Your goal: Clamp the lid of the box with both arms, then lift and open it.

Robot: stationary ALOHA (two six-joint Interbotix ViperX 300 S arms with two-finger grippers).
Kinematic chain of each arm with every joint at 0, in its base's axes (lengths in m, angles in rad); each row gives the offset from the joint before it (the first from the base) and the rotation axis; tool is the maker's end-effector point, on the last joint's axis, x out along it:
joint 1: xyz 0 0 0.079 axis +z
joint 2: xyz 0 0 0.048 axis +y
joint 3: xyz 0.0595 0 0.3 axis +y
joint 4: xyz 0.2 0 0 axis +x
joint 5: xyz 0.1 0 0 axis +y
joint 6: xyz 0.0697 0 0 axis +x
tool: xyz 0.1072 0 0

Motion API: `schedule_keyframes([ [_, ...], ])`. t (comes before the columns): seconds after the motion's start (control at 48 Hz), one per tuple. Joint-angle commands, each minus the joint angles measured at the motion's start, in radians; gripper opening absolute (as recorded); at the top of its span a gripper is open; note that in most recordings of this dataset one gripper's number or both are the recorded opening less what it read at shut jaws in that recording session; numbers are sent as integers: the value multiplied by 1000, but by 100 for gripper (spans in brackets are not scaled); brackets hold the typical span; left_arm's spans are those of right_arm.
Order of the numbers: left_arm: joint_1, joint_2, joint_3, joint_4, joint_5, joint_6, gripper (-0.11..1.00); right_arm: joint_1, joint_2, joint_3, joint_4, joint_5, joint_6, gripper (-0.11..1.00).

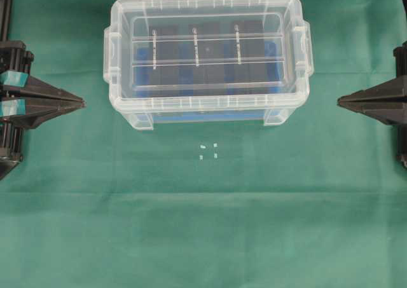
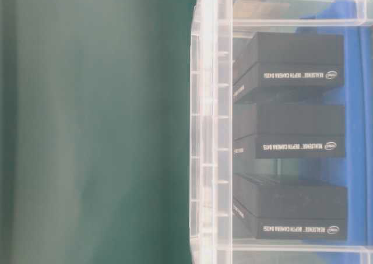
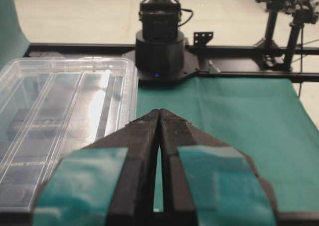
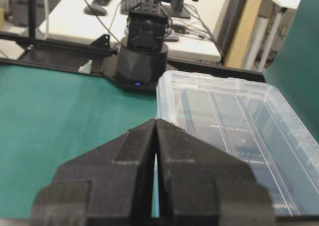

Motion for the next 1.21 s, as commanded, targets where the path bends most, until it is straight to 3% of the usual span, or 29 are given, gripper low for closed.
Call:
schedule_keyframes([
  [0.0, -6, 6, -31, 8, 31, 3, 1, 0, 6, -18, 2, 0, 9, 0],
  [0.187, -6, 5, -35, 8, 44, 3, 1, 0, 18, -43, 0, 78, 8, 0],
  [0.416, 8, 5, -40, 8, 51, 14, 1, -20, 18, -64, 0, 87, 8, 0],
  [0.895, 209, 5, -100, 8, 140, 34, 1, -301, 23, -94, -28, 123, -17, 0],
  [1.186, 265, 5, -106, 8, 178, 31, 1, -354, 46, -114, -25, 183, -5, 0],
])
